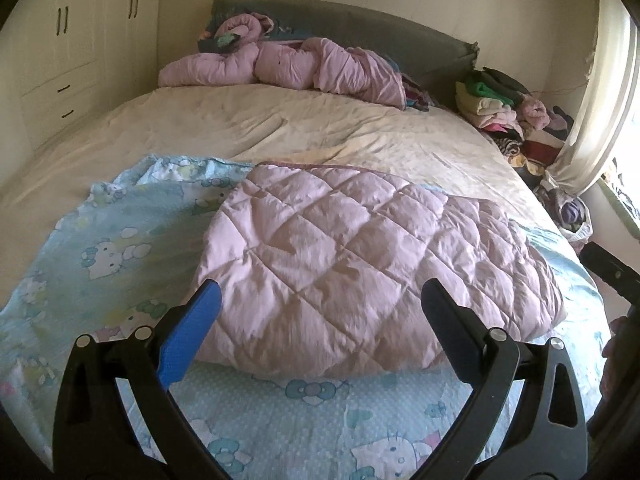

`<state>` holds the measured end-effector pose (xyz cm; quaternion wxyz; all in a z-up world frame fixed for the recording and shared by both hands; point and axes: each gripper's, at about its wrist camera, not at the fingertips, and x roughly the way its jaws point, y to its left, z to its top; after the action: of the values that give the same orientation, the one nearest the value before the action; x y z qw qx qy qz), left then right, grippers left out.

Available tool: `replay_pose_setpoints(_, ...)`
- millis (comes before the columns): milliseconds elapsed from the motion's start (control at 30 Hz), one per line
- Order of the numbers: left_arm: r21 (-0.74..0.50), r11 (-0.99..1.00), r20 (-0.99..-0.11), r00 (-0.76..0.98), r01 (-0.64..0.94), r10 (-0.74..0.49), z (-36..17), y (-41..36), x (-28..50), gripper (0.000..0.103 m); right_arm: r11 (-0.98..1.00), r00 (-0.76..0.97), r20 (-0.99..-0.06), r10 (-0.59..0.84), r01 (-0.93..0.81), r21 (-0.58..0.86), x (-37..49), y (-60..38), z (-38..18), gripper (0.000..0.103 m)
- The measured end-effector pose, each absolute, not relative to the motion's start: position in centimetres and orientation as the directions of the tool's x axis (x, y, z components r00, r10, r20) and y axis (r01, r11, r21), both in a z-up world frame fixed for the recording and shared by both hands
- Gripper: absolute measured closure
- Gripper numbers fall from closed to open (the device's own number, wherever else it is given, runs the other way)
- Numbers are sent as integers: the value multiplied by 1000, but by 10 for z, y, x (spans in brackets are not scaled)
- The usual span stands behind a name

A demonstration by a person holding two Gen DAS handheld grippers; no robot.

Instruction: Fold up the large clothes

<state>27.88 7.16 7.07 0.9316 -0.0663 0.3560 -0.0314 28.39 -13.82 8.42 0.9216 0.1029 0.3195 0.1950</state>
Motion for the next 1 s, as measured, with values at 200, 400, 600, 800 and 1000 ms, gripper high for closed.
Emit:
replay_pose_setpoints(200, -147, 989, -652, 750, 20, -113, 73, 73, 265, 10, 900, 730, -533, 428, -292, 323, 266, -143, 90, 4)
replay_pose_setpoints(400, -154, 988, -643, 757, 25, -119, 74, 77, 245, 10, 908, 744, -530, 407, -268, 321, 248, -156, 90, 4)
replay_pose_setpoints(600, -169, 985, -635, 762, 25, -128, 73, 85, 229, 10, 931, 769, -533, 353, -229, 286, 230, -168, 86, 4)
replay_pose_setpoints(800, -180, 984, -638, 759, 18, -131, 67, 92, 215, 10, 940, 786, -529, 322, -200, 276, 213, -178, 83, 4)
replay_pose_setpoints(1000, -170, 985, -654, 748, 6, -117, 56, 100, 204, 10, 942, 785, -539, 306, -168, 290, 200, -190, 73, 4)
